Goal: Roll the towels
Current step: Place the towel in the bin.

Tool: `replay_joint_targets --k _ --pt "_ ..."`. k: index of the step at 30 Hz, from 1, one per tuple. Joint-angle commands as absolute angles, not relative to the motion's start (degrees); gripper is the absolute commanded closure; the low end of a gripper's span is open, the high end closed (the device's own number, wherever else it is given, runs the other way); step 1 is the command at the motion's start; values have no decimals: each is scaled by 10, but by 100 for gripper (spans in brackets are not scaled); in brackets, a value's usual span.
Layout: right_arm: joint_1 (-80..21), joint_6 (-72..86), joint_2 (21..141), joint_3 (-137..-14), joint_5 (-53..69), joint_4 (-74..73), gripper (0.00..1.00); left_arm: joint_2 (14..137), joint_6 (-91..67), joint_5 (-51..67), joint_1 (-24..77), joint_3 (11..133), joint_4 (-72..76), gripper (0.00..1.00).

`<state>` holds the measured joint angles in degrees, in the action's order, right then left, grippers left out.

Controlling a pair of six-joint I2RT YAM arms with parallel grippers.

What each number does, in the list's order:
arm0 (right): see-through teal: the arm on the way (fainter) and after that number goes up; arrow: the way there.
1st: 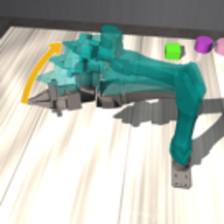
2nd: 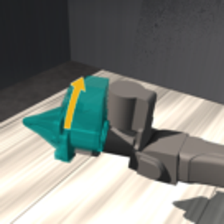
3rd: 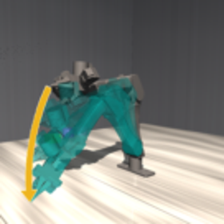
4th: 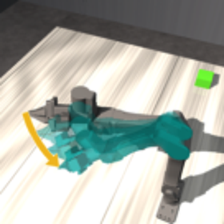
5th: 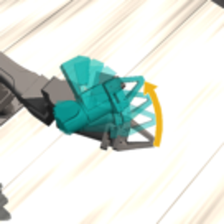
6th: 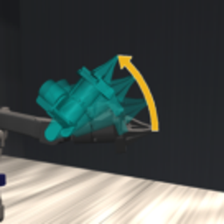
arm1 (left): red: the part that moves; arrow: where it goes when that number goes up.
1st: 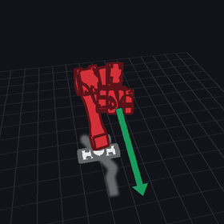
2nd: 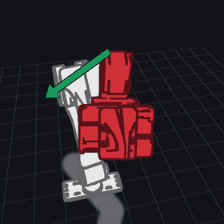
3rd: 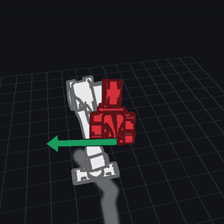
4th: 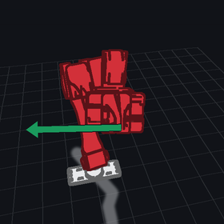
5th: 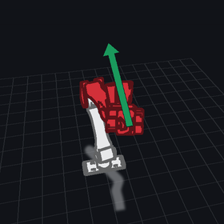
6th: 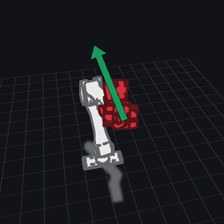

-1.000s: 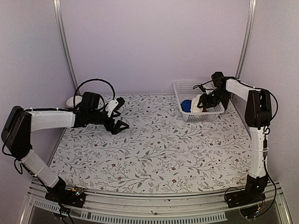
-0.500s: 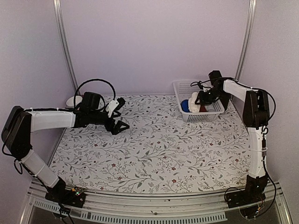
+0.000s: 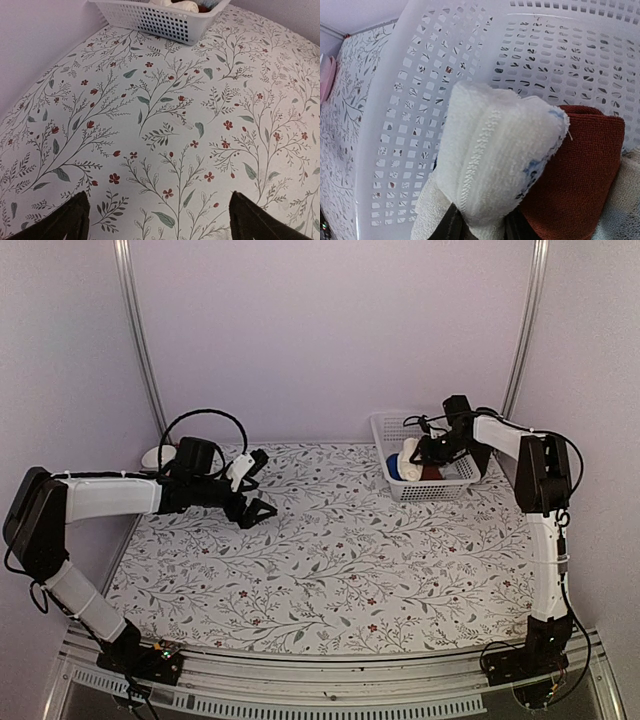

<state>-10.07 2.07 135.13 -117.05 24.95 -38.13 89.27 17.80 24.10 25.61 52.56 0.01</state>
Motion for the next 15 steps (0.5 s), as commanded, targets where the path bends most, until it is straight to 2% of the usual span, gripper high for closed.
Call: replay_joint_targets --k 1,3,6,10,15 --pt "-107 34 1368 -1158 279 -369 80 893 185 235 263 537 -2 3" --pt "-107 31 1363 -1161 273 -376 86 893 185 233 263 536 -2 3" --pt "-104 10 1352 -1168 272 -405 90 890 185 233 263 537 -3 3" --pt "-91 -31 1315 -1174 272 -452 90 889 186 231 263 537 -3 3" --pt "-76 -92 1332 -1226 257 -551 90 891 186 230 263 541 -5 3"
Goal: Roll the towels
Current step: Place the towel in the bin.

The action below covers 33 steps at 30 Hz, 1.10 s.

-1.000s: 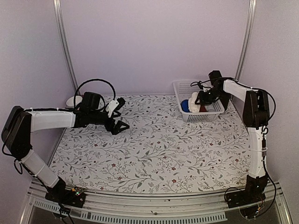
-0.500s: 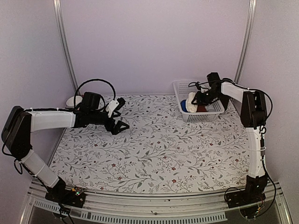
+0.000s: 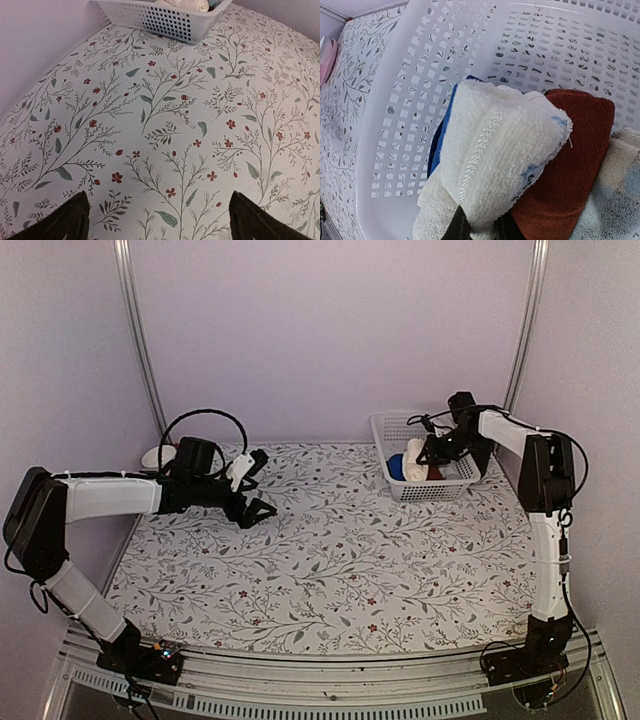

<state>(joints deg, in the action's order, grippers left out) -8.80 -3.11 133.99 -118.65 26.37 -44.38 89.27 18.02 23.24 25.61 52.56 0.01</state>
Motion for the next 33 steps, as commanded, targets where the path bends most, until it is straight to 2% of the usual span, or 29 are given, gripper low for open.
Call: replay_joint_targets --k 1,5,16,30,33 --pt "-74 -105 1337 -1235 258 -566 90 891 187 229 263 541 -5 3" --pt "-66 -142 1340 -1263 262 -607 86 892 187 228 263 541 -7 3" --pt "-57 -177 1394 -1294 185 -657 83 899 187 227 263 545 -12 3" --pt "-47 -174 1356 -1317 118 -664 82 902 187 227 263 544 -12 3" --pt "-46 -179 1352 -1318 143 -659 82 902 187 226 263 543 -12 3"
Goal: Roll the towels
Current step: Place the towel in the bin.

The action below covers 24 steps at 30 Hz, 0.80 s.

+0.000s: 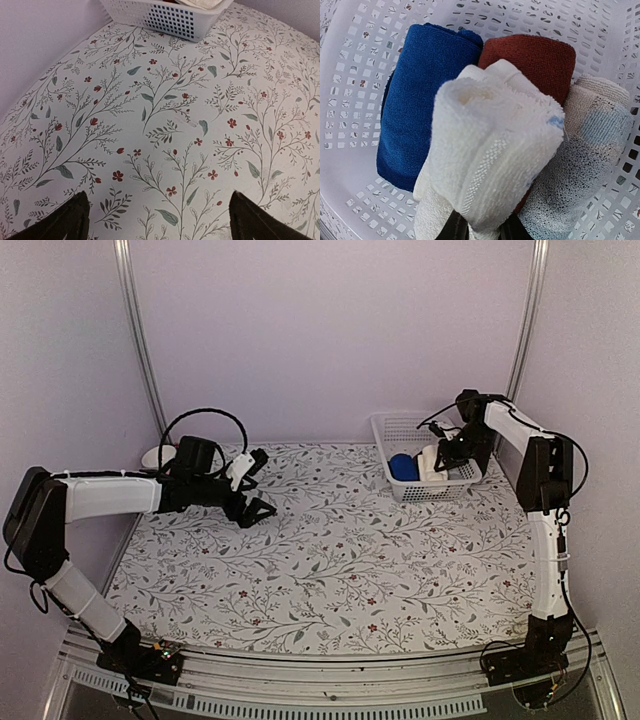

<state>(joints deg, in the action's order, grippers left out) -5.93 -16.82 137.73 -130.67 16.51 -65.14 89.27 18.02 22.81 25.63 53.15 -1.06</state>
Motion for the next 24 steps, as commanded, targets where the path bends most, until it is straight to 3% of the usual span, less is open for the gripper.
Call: replay_joint_targets --k 1,8,10,16,24 --pt "-45 -180 1352 -1318 143 -658 82 903 188 225 263 543 -11 3" --pt "-46 -178 1357 -1329 131 -650 82 906 187 227 263 544 -11 3" --pt "-46 -175 1367 -1331 134 -647 72 908 187 226 263 544 -11 3" --pt "-66 -159 1360 -1306 147 -606 63 909 187 226 263 547 -13 3" --pt "-102 -149 1362 -1309 148 -578 68 912 188 223 263 548 -15 3"
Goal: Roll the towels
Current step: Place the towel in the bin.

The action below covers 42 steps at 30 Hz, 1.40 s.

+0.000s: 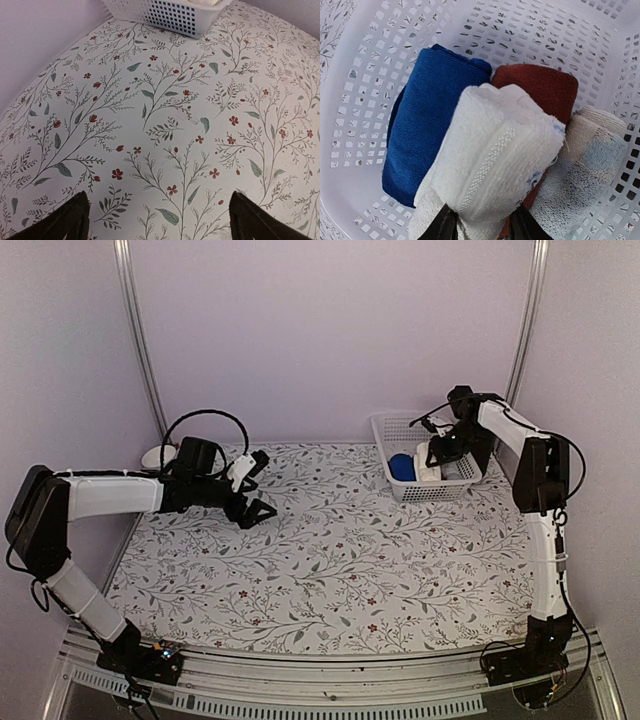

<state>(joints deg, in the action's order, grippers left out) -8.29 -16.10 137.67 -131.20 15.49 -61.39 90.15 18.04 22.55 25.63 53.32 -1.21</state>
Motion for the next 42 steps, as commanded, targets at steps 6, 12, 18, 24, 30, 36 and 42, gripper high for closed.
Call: replay_joint_targets --k 6,12,18,24,30,36,42 --pt "-122 -139 1374 -1309 125 -571 76 913 187 222 263 549 -16 3" --pt "-149 -149 1387 -1313 94 -565 72 915 188 220 263 551 -17 3" --pt "-158 -148 1407 -1325 68 -571 63 917 188 218 263 552 -18 3" --pt "-165 -141 1388 -1324 60 -567 56 919 188 217 263 553 -18 3" --pt "-172 -134 1363 -1322 49 -565 45 918 188 216 263 552 -18 3" --pt "-179 -125 1352 -1300 24 -553 34 917 187 218 263 552 -18 3" --pt "-186 -113 1309 -1284 -12 -532 28 916 187 217 263 551 -18 3"
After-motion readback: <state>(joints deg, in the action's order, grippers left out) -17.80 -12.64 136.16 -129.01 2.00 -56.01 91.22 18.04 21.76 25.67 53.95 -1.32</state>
